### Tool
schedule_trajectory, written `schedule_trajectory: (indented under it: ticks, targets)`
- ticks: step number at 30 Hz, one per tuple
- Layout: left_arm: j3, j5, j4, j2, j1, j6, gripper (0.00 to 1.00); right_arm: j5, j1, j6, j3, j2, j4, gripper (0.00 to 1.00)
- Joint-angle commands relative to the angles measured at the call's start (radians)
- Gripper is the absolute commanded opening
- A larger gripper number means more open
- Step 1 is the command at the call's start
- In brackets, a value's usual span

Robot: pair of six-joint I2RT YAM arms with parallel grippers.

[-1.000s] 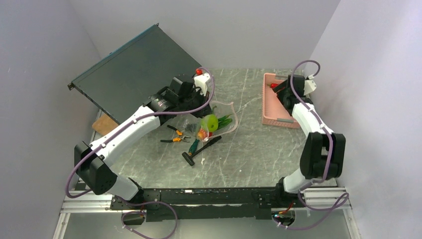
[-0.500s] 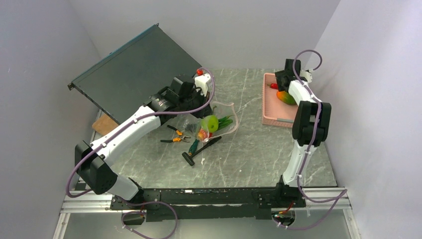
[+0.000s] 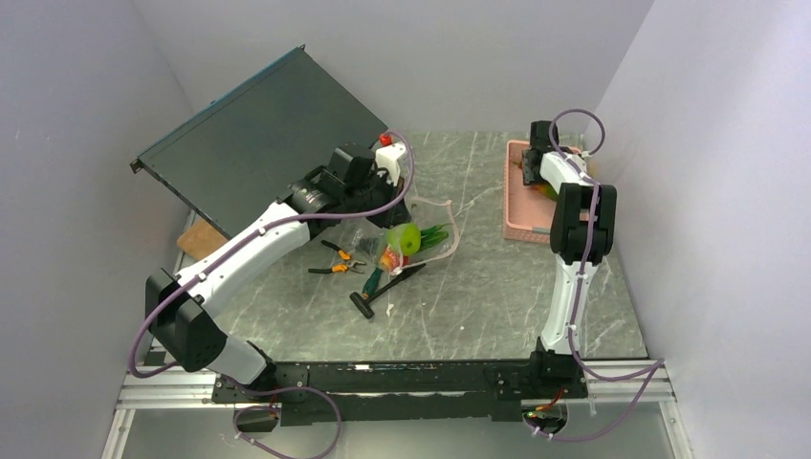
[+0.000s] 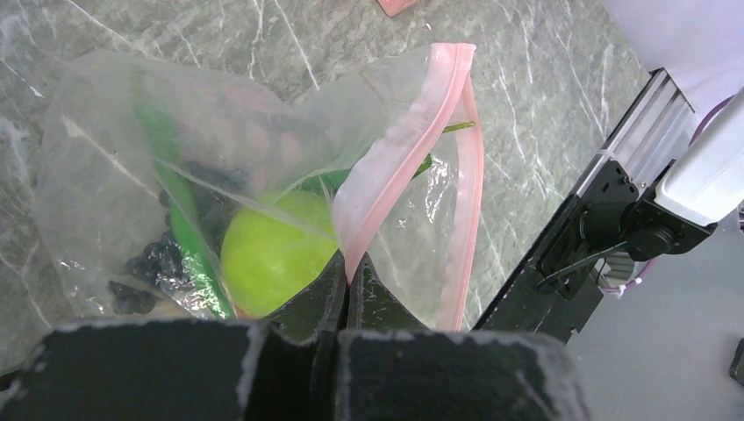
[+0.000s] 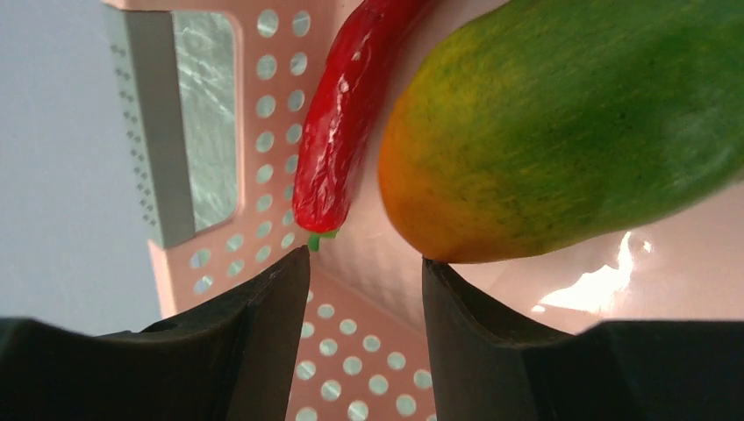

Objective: Place the food in the zip-top bag and seal the zipper
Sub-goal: Pick up the fake vegetable from the bin.

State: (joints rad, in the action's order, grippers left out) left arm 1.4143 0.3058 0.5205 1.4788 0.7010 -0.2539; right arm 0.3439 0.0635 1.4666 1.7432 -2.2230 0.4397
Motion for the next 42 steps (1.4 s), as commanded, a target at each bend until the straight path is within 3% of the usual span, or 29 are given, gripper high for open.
schedule_trajectory:
  ticks: [1,2,3,4,5,24,28,33,42]
  targets:
    - [0.038,0.039,-0.032,-0.004,-0.015,-0.014,0.00,0.053,0.001,0.053,0.061,-0.035,0.006,0.51]
    - [0.038,0.042,-0.034,-0.004,-0.019,-0.016,0.00,0.057,-0.001,0.063,0.066,-0.048,0.007,0.51]
    - [0.039,0.045,-0.034,-0.005,-0.022,-0.018,0.00,0.061,-0.002,0.068,0.075,0.085,0.008,0.51]
    - [0.038,0.050,-0.035,-0.004,-0.027,-0.020,0.00,0.065,-0.002,0.073,0.084,-0.049,0.010,0.51]
    - [0.037,0.056,-0.036,-0.004,-0.031,-0.024,0.00,0.076,-0.005,0.077,0.094,-0.074,0.012,0.51]
    - [0.035,0.092,-0.046,0.012,-0.054,-0.046,0.00,0.141,-0.014,0.034,0.195,-0.208,-0.028,0.48]
    - [0.036,0.089,-0.045,0.012,-0.056,-0.044,0.00,0.132,-0.014,0.013,0.194,-0.223,-0.060,0.43]
    - [0.036,0.095,-0.046,0.022,-0.057,-0.045,0.00,0.113,-0.011,0.010,0.166,-0.213,-0.094,0.25]
    - [0.039,0.091,-0.041,0.028,-0.060,-0.043,0.00,0.036,-0.005,-0.050,-0.034,-0.004,-0.226,0.00]
